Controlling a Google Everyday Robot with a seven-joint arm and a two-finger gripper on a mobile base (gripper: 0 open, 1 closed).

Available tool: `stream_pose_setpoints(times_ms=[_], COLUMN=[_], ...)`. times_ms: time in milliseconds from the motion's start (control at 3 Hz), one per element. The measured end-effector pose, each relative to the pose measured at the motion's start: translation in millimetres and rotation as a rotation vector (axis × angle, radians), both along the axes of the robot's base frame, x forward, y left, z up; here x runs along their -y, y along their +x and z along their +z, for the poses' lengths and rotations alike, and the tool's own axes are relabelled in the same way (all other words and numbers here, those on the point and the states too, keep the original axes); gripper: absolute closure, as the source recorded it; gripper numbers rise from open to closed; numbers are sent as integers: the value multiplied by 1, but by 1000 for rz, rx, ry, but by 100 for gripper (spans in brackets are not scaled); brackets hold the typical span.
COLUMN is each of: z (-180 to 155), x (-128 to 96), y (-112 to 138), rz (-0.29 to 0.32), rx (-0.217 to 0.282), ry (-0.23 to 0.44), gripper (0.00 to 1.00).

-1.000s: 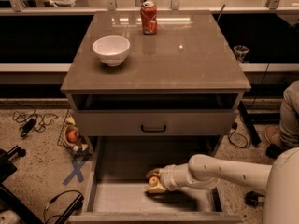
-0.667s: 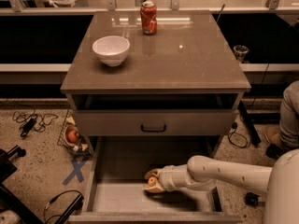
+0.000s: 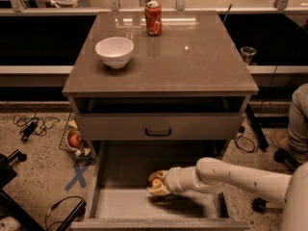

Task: Pick orange from middle drawer and place on counter

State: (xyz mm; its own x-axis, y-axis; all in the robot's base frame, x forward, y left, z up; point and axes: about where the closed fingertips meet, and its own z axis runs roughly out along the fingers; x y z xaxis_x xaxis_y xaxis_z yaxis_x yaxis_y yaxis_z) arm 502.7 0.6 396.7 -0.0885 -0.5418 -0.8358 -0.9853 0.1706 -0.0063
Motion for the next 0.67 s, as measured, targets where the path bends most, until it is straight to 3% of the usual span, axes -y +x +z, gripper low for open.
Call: stream_pose_setpoints(times_ms=[333, 667], z=[65, 140], x=[22, 55], y=[9, 2], rz=[-40, -94], rx=[-16, -67], ry=[123, 199], gripper=[100, 100])
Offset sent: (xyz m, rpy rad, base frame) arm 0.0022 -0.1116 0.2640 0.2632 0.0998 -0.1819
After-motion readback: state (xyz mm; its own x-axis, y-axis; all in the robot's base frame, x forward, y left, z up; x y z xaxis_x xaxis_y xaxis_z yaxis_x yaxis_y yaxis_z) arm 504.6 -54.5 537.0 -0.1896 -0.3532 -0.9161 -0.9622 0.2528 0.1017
